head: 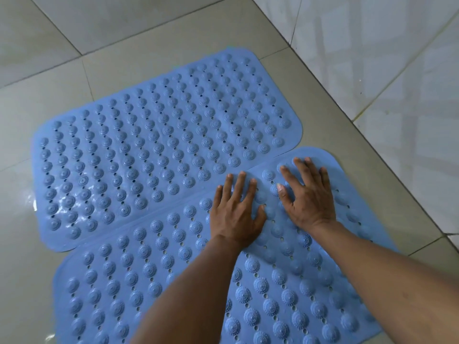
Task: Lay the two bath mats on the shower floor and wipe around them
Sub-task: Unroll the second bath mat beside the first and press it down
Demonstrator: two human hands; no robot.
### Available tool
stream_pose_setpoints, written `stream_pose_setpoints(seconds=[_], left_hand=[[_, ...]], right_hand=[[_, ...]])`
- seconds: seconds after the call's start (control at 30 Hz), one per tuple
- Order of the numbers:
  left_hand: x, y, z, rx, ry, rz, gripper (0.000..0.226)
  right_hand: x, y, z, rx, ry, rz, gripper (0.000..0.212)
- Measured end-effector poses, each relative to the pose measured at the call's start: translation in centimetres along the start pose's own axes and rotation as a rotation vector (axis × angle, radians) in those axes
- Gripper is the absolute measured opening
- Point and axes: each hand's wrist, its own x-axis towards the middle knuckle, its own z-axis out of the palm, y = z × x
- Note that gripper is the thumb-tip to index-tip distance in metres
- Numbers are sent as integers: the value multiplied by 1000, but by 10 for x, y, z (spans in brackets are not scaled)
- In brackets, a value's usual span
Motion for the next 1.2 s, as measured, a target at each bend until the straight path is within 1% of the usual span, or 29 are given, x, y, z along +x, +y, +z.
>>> stream_pose_setpoints(seconds=[0.07, 0.17, 0.23, 0.27, 0.37, 0.43, 0.53, 0.6, 0.7, 0.8, 0.97, 1.1, 1.2], left_hand=[[-4, 3, -1, -7, -66, -24, 74], [-15, -2, -8, -2, -155, -11, 74], [-35, -11, -13, -20, -188, 4, 74], [-50, -19, -16, -31, -192, 1, 74], [-103, -60, -22, -44, -195, -62, 75], [-138, -95, -28, -25, -186, -169, 78], [-180, -142, -36, -29, -160, -359, 75], [-200, -171, -42, -50, -131, -438, 74], [-216, -210, -46, -39, -123, -476, 74], [-212, -229, -48, -45, -72, -476, 74], [-205, -231, -35, -118, 1, -446, 84], [-213, -231, -16, -109, 123, -413, 75], [-212, -232, -13, -88, 181, -393, 73]], right_hand=[[-3, -4, -2, -6, -57, 24, 57], [-10, -15, -4, -17, -142, 83, 65], [-19, -28, -7, -36, -190, 117, 71], [-25, -37, -9, -44, -200, 104, 73], [-45, -81, -8, -25, -209, -29, 73], [-57, -121, -4, 13, -234, -126, 72], [-73, -187, 8, 60, -291, -250, 69], [-80, -229, 14, 90, -314, -329, 68], [-81, -274, 23, 122, -333, -402, 68], [-74, -298, 33, 119, -358, -426, 66], [-70, -310, 52, 54, -312, -516, 56], [-77, -307, 62, 73, -172, -524, 50], [-76, -306, 65, 76, -124, -542, 50]])
